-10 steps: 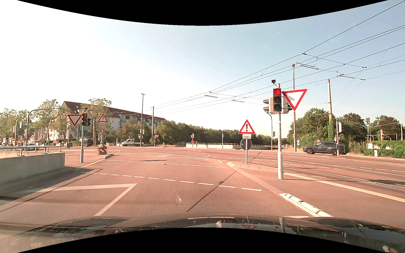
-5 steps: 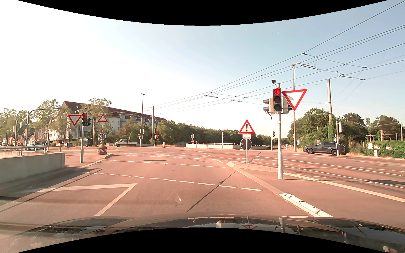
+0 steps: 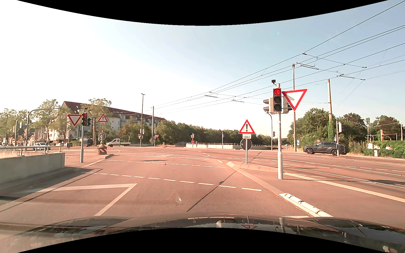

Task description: Follow the waypoints while adhering to traffic rules and regulations

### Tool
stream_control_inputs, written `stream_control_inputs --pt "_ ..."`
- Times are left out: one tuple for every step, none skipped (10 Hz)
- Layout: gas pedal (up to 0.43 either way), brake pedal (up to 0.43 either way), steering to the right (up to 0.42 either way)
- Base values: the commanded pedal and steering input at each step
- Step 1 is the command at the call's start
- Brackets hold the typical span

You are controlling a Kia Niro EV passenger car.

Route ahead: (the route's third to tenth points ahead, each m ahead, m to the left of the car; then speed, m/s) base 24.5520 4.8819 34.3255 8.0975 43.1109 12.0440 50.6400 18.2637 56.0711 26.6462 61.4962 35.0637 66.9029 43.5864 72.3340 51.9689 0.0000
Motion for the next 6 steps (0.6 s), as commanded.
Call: stream_control_inputs --pt "0.000 0.244 -0.078" --pt "0.000 0.244 -0.078" --pt "0.000 0.244 -0.078" --pt "0.000 0.244 -0.078" --pt "0.000 0.244 -0.078" --pt "0.000 0.244 -0.078"
